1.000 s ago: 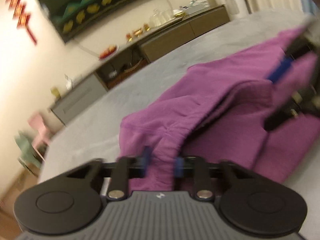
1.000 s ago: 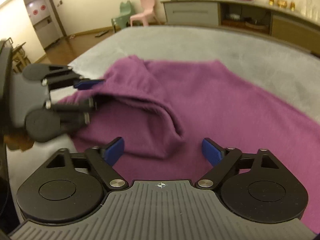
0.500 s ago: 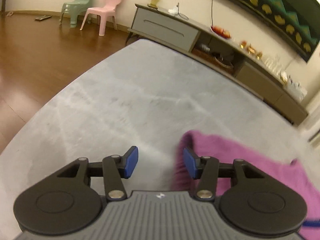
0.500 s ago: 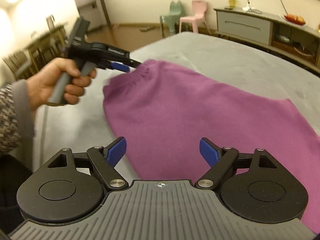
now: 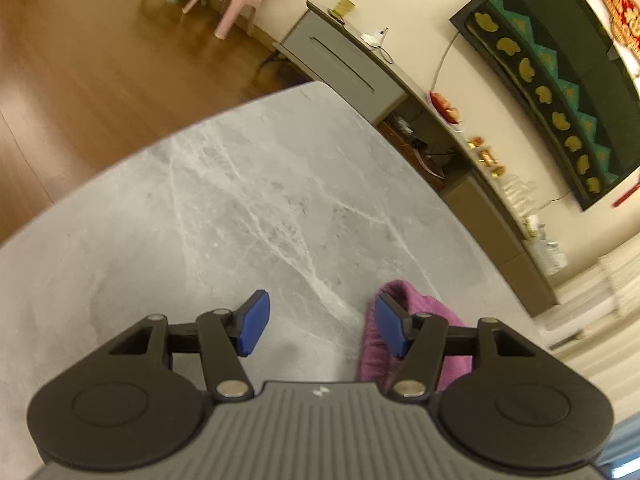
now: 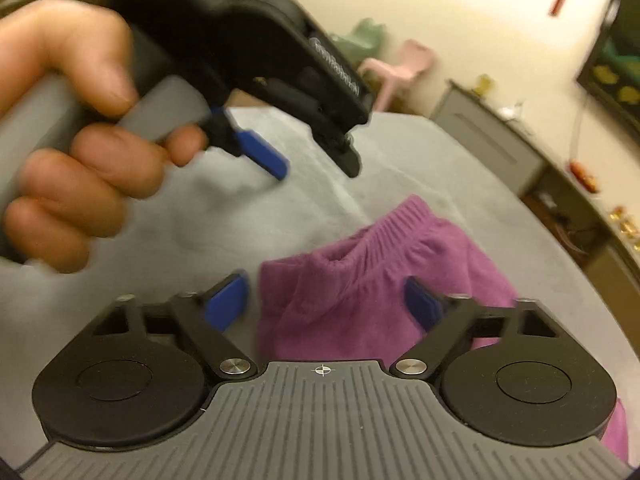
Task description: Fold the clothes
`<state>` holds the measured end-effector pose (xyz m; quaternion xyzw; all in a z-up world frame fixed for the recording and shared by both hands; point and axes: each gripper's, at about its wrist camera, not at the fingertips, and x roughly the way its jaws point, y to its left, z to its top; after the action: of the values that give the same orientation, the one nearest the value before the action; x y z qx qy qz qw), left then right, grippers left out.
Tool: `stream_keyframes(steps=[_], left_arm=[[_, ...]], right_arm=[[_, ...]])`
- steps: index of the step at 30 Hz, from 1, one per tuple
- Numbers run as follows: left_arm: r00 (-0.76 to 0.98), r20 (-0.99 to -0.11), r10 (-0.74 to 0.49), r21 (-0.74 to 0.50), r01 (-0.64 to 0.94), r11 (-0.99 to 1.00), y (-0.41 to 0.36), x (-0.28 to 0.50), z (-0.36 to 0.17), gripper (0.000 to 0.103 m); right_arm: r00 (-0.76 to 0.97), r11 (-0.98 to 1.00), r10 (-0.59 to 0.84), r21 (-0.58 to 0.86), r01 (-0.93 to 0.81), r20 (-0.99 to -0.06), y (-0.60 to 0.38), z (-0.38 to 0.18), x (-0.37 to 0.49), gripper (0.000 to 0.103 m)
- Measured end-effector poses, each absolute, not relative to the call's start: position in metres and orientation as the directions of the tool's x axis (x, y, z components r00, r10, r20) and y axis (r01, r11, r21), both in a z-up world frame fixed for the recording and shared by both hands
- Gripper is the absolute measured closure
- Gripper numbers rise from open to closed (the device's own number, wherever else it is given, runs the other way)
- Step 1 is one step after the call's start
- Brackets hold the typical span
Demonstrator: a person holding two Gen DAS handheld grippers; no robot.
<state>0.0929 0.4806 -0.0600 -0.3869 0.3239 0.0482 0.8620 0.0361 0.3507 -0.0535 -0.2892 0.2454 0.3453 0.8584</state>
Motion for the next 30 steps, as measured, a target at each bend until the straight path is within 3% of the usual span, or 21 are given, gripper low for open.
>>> stream_keyframes(steps=[1, 2, 4, 9, 12, 14, 15, 16, 17, 19, 21, 24, 26, 27, 30], left_arm=[[0.788, -0.581, -0.203, -0.660, -0.311, 0.683, 0.481, 0.094, -0.063, 0.041], [0.789, -0.566, -0.239, -0.685, -0.288, 0.670, 0.481, 0.095, -0.065, 0.040], [0.788, -0.529, -0.316, -0.737, -0.241, 0.632, 0.478, 0.099, -0.072, 0.030], [0.788, -0.441, -0.429, -0.816, -0.153, 0.557, 0.461, 0.117, -0.080, 0.009], [0.774, -0.459, -0.436, -0.803, -0.152, 0.576, 0.452, 0.127, -0.078, 0.008], [0.765, -0.480, -0.429, -0.784, -0.154, 0.601, 0.447, 0.132, -0.076, 0.019], [0.761, -0.490, -0.425, -0.774, -0.155, 0.614, 0.445, 0.135, -0.075, 0.043], [0.757, -0.500, -0.421, -0.764, -0.157, 0.626, 0.442, 0.138, -0.075, 0.080], [0.753, -0.510, -0.416, -0.753, -0.157, 0.639, 0.440, 0.140, -0.074, 0.086], [0.744, -0.530, -0.407, -0.732, -0.159, 0.663, 0.435, 0.146, -0.072, 0.086], [0.735, -0.549, -0.397, -0.710, -0.160, 0.686, 0.431, 0.151, -0.070, 0.086], [0.712, -0.581, -0.395, -0.661, -0.130, 0.739, 0.420, 0.154, -0.059, 0.086], [0.712, -0.605, -0.356, -0.602, -0.117, 0.790, 0.408, 0.153, -0.046, 0.086], [0.714, -0.610, -0.344, -0.581, -0.107, 0.807, 0.401, 0.152, -0.039, 0.086], [0.728, -0.612, -0.308, -0.507, -0.063, 0.859, 0.378, 0.140, -0.012, 0.086]], right_arm=[[0.638, 0.612, 0.451, -0.304, -0.730, -0.624, 0.349, -0.052, 0.038, 0.067], [0.647, 0.625, 0.441, -0.305, -0.719, -0.622, 0.348, -0.050, 0.037, 0.082], [0.695, 0.647, 0.448, -0.333, -0.686, -0.562, 0.337, -0.038, 0.026, 0.086], [0.720, 0.690, 0.478, -0.292, -0.662, -0.504, 0.308, -0.016, 0.009, 0.087], [0.702, 0.674, 0.499, -0.281, -0.683, -0.509, 0.301, -0.013, 0.002, 0.087], [0.697, 0.667, 0.499, -0.286, -0.688, -0.514, 0.298, -0.013, 0.000, 0.088], [0.664, 0.654, 0.522, -0.249, -0.714, -0.536, 0.295, -0.015, 0.005, 0.087], [0.629, 0.640, 0.544, -0.211, -0.739, -0.555, 0.292, -0.017, 0.010, 0.077], [0.594, 0.625, 0.565, -0.172, -0.761, -0.572, 0.287, -0.019, 0.015, 0.062], [0.533, 0.607, 0.609, -0.088, -0.790, -0.588, 0.261, -0.008, 0.012, 0.045], [0.553, 0.650, 0.612, -0.039, -0.759, -0.565, 0.227, 0.006, 0.015, 0.046], [0.628, 0.781, 0.527, 0.034, -0.624, -0.574, 0.179, 0.017, 0.049, 0.058], [0.640, 0.852, 0.429, 0.050, -0.521, -0.637, 0.163, 0.005, 0.084, 0.080], [0.631, 0.866, 0.395, 0.041, -0.499, -0.668, 0.160, -0.005, 0.099, 0.085], [0.600, 0.878, 0.332, 0.005, -0.479, -0.728, 0.156, -0.025, 0.133, 0.089]])
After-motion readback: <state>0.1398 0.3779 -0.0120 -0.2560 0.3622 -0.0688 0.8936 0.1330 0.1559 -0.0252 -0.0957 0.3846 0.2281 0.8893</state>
